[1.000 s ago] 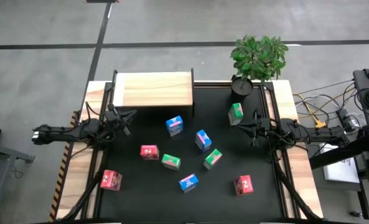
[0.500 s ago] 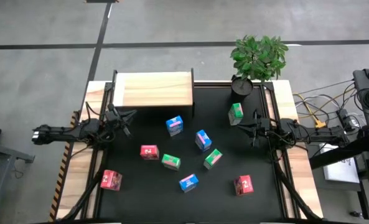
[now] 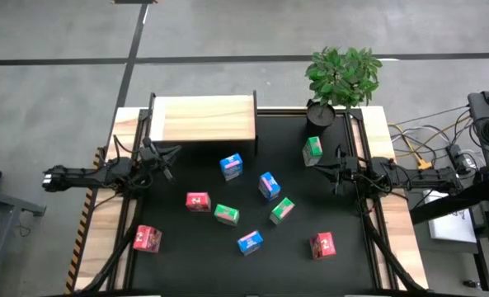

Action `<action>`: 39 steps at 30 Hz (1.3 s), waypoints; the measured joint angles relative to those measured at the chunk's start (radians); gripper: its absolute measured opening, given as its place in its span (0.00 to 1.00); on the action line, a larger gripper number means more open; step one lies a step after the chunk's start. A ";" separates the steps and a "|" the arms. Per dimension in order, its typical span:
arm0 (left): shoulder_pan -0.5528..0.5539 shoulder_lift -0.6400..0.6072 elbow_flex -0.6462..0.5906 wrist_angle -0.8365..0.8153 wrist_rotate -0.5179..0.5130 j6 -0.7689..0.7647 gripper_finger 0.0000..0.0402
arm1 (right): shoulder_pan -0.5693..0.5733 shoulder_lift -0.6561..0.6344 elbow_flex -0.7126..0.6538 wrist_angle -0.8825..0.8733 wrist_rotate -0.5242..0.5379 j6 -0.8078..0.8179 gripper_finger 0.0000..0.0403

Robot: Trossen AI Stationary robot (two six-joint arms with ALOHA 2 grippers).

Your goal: Stack cereal on shelf

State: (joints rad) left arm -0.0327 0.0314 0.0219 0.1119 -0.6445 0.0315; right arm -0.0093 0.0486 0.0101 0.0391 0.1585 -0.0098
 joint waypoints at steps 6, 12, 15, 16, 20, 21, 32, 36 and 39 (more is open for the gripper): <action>0.000 0.000 0.000 0.000 0.000 0.000 0.00 | 0.000 0.000 0.000 0.000 0.000 0.001 0.07; 0.000 0.000 0.000 0.000 0.000 0.000 0.00 | 0.000 0.000 0.000 0.000 0.000 0.000 0.07; 0.000 0.000 0.000 0.000 0.000 0.000 0.00 | 0.000 0.000 0.000 0.000 0.000 0.001 0.07; 0.000 0.000 0.000 0.000 0.000 0.000 0.00 | 0.000 0.000 0.000 0.000 0.000 0.000 0.07; 0.000 0.000 0.000 0.000 0.000 0.000 0.00 | 0.000 0.000 0.000 0.004 0.034 -0.158 0.07; 0.000 0.000 0.000 0.000 0.000 0.000 0.00 | 0.000 0.000 0.000 0.005 0.050 -0.231 0.07; 0.000 0.000 0.000 0.061 0.073 -0.188 0.00 | -0.003 0.007 0.000 0.174 0.082 0.193 0.07; -0.001 0.004 0.000 0.112 0.164 -0.479 0.00 | -0.003 0.006 0.000 0.249 0.080 0.343 0.07; 0.001 0.005 0.000 0.154 0.127 -0.497 0.00 | -0.003 0.006 0.000 0.274 0.080 0.345 0.07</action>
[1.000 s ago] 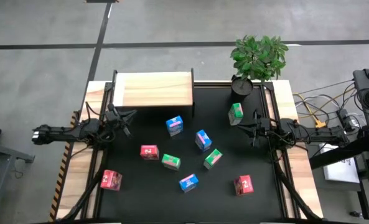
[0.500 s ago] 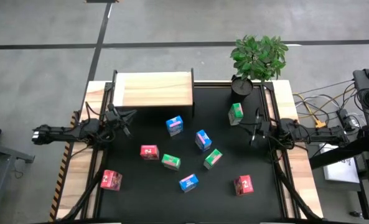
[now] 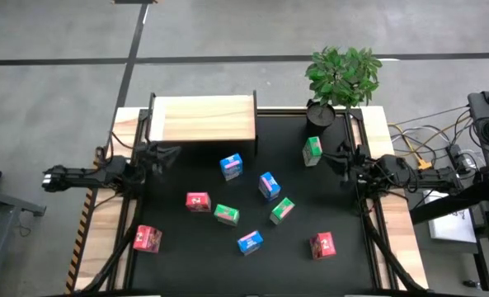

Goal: Stack cereal on shelf
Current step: Put the top blue cereal box on the shelf

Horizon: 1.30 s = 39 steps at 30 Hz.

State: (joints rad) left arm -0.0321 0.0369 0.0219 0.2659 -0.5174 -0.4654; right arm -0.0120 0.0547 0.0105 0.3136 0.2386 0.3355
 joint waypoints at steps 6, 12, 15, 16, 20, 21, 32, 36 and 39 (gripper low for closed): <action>-0.001 0.021 0.000 0.168 0.082 -0.041 0.00 | 0.000 0.001 0.002 -0.002 0.000 0.003 0.07; -0.001 0.114 0.000 0.500 0.228 -0.009 0.00 | 0.001 0.018 0.012 0.061 -0.002 0.002 0.07; -0.001 0.168 0.000 0.606 0.260 -0.005 0.00 | 0.001 0.062 0.013 0.154 -0.002 -0.034 0.07; -0.001 0.186 0.000 0.630 0.264 -0.005 0.00 | 0.001 0.083 0.013 0.194 -0.002 -0.047 0.07; -0.001 0.250 0.000 0.683 0.255 0.010 0.00 | 0.001 0.198 0.015 0.364 -0.003 -0.111 0.07; -0.001 0.262 0.000 0.687 0.242 0.011 0.00 | 0.001 0.231 0.015 0.408 -0.004 -0.121 0.07; -0.001 0.412 0.080 0.683 0.150 0.064 0.00 | 0.001 0.563 0.134 0.631 -0.011 -0.246 0.07; 0.000 0.469 0.137 0.650 0.134 0.083 0.00 | 0.001 0.688 0.268 0.579 -0.027 -0.328 0.07; 0.000 0.499 0.180 0.593 0.148 0.103 0.00 | 0.001 0.770 0.370 0.532 -0.067 -0.380 0.07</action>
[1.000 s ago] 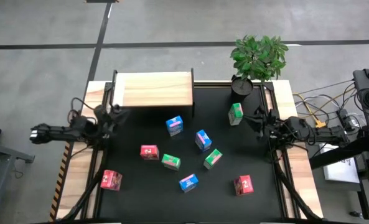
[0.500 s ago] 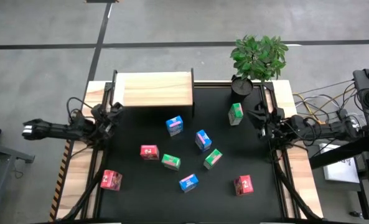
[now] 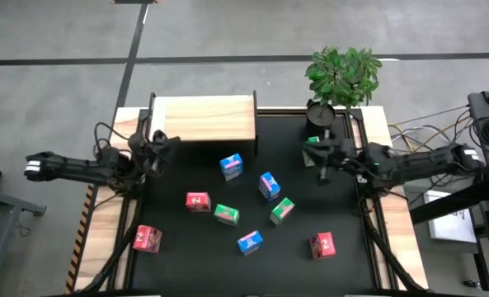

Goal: Stack cereal on shelf
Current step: Put the top blue cereal box on the shelf

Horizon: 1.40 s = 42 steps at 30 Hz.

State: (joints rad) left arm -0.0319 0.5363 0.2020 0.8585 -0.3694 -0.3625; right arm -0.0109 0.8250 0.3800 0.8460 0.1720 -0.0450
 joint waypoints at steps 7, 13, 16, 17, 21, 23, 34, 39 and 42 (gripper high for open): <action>0.000 0.014 0.185 -0.444 0.160 0.174 0.00 | 0.000 0.164 0.239 -0.236 -0.051 -0.035 0.07; 0.000 0.024 0.361 -0.850 0.117 0.224 0.00 | 0.000 0.282 0.432 -0.502 -0.050 -0.035 0.07; 0.000 0.021 0.390 -0.921 0.097 0.228 0.00 | 0.000 0.325 0.532 -0.635 -0.049 -0.034 0.07; 0.000 0.017 0.394 -0.941 0.093 0.228 0.00 | 0.000 0.344 0.568 -0.677 -0.050 -0.035 0.07; 0.000 0.007 0.395 -0.977 0.075 0.225 0.00 | 0.000 0.420 0.711 -0.848 -0.050 -0.035 0.07; 0.000 0.005 0.389 -0.990 0.072 0.224 0.00 | 0.000 0.456 0.786 -0.919 -0.049 -0.039 0.07; 0.000 0.002 0.373 -0.996 0.072 0.313 0.00 | -0.006 0.706 1.109 -1.177 -0.049 -0.132 0.07; 0.000 -0.001 0.372 -0.995 0.072 0.332 0.00 | -0.023 0.815 1.232 -1.288 -0.053 -0.157 0.07; 0.000 -0.001 0.360 -0.991 0.072 0.333 0.00 | -0.048 0.879 1.309 -1.361 -0.101 -0.157 0.07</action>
State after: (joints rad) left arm -0.0319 0.5350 0.5623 -0.1329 -0.2970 -0.0299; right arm -0.0584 1.7036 1.6892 -0.5151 0.0705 -0.2024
